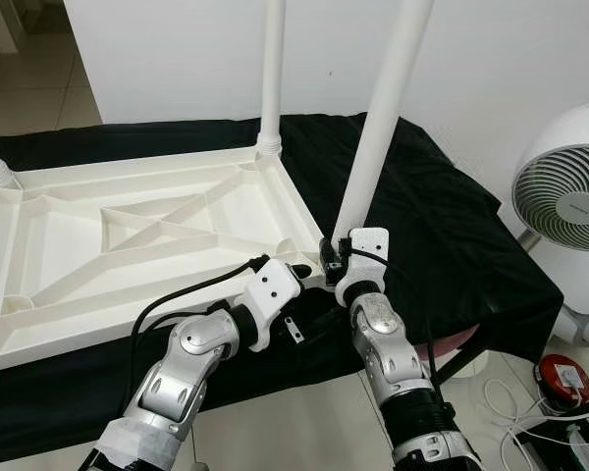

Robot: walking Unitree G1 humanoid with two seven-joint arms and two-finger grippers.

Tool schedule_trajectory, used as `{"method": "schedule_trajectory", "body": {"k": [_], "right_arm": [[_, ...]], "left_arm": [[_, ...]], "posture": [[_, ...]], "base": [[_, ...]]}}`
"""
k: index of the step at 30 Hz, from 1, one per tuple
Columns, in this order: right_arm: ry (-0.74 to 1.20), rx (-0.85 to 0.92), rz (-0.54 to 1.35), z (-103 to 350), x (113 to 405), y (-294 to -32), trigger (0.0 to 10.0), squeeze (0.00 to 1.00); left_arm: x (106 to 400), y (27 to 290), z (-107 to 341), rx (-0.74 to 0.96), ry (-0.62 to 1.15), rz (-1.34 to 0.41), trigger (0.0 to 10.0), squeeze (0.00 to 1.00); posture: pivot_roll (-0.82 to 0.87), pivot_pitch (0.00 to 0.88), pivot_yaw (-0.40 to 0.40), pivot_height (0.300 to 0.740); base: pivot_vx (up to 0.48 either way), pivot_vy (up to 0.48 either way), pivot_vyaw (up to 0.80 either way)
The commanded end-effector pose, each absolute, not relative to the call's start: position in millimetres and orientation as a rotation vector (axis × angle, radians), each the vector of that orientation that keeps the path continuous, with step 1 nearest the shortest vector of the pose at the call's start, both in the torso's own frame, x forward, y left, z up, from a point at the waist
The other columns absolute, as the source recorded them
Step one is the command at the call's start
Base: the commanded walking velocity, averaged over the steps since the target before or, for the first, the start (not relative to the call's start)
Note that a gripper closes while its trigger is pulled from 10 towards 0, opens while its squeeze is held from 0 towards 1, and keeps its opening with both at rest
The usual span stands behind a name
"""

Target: Building children table

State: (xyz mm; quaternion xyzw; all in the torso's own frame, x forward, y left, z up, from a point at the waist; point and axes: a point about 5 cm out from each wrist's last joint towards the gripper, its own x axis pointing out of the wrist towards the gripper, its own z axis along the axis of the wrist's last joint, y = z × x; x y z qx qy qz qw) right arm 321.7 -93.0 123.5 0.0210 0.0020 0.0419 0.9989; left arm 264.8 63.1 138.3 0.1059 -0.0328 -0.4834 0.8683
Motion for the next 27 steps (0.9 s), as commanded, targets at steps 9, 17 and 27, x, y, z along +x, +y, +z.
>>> {"method": "schedule_trajectory", "body": {"k": [9, 17, 27], "right_arm": [[0.084, -0.01, -0.021, 107.5, 317.2, -122.5, 10.0, 1.0], [0.041, 0.008, 0.106, 116.9, 324.9, -136.2, 10.0, 1.0], [0.032, -0.125, 0.495, 124.0, 340.9, -139.6, 10.0, 0.0]], "left_arm": [[265.4, 63.3, 139.2, 0.228, -0.073, -0.975, 10.0, 0.0], [266.6, 64.3, 139.5, 0.23, -0.073, -0.969, 10.0, 0.0], [269.3, 66.7, 140.9, 0.236, -0.075, -0.96, 10.0, 0.0]], "posture": [[-0.01, 0.0, -0.065, 0.74], [0.0, 0.0, -0.07, 0.74], [0.0, 0.0, -0.061, 0.74]], "base": [[0.0, 0.0, 0.0], [0.0, 0.0, 0.0], [0.0, 0.0, 0.0]]}}
